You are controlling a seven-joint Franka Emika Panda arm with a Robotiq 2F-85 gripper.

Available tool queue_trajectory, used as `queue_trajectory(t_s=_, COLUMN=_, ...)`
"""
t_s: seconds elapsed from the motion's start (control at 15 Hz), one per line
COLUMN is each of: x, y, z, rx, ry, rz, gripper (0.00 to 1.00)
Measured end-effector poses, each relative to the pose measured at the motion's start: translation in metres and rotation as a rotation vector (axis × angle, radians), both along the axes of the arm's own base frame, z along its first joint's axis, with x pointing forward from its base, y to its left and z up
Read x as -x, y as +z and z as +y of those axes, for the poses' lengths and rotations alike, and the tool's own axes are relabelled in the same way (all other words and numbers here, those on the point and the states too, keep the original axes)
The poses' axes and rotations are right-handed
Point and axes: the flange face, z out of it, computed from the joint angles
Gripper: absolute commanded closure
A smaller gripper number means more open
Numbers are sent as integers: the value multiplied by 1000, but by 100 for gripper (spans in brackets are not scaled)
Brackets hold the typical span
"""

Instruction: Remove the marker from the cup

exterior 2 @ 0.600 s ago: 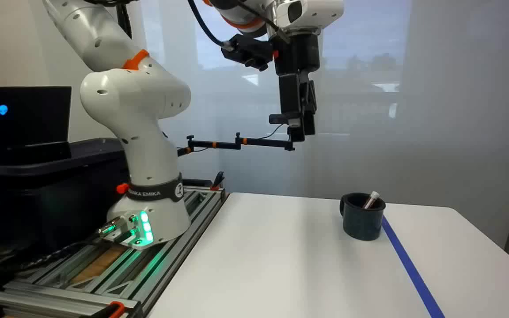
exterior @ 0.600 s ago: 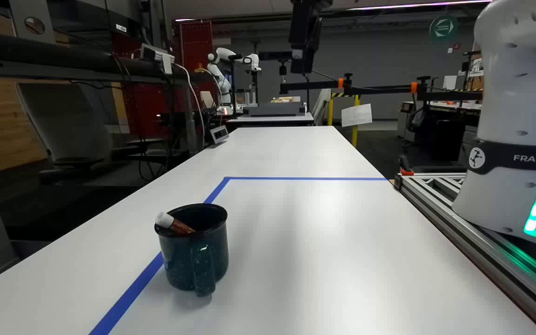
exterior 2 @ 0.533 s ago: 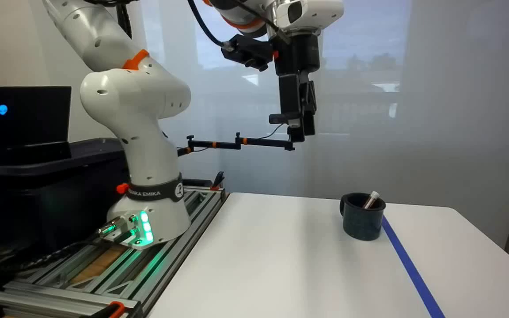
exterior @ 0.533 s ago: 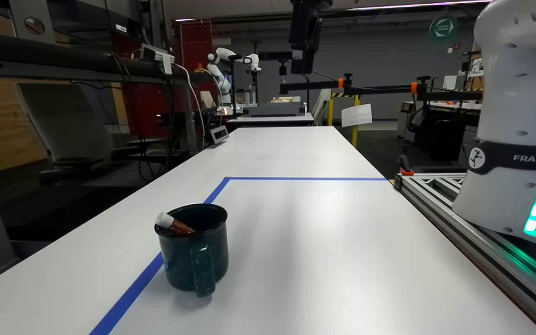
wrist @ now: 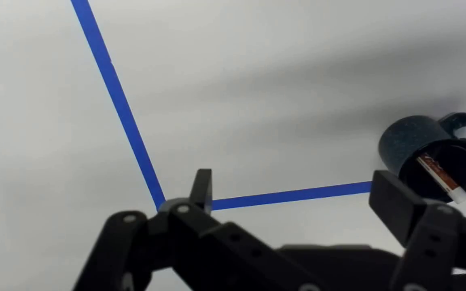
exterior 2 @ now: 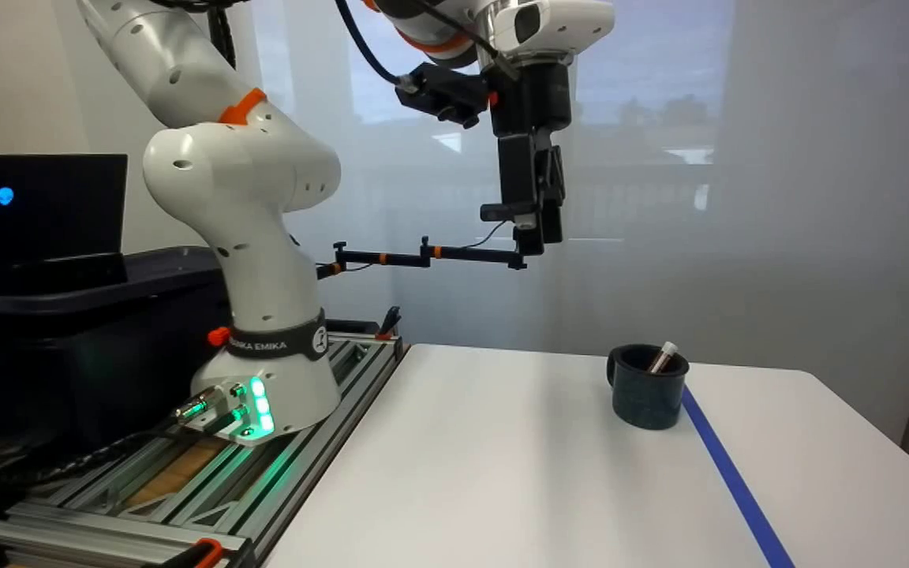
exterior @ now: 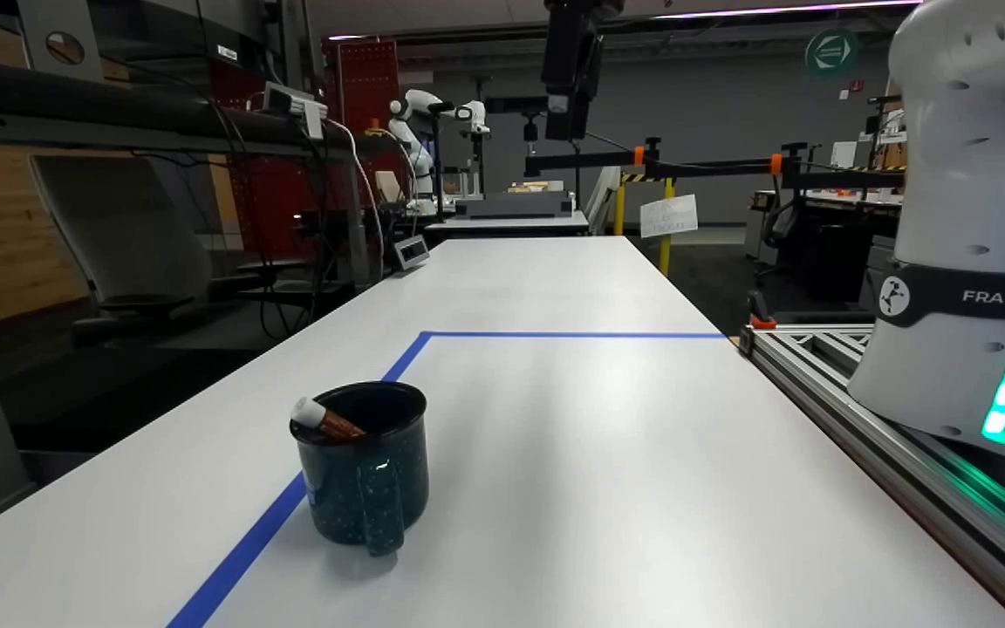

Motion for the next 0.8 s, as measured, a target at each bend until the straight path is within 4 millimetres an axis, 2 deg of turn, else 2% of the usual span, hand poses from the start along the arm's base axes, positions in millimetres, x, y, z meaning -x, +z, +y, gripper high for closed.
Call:
queue_trajectory(t_s=0.13, x=-4, y=2, z=2, rx=4, ry=34, rz=-22, gripper=0)
queue_trajectory(t_s=0.4, x=-29, y=-2, z=20, rx=3, ry=229, rz=-114, gripper=0)
queue_trajectory(t_s=0.8, x=-65, y=-42, z=49, rx=-79, ry=515, rz=-176, gripper=0)
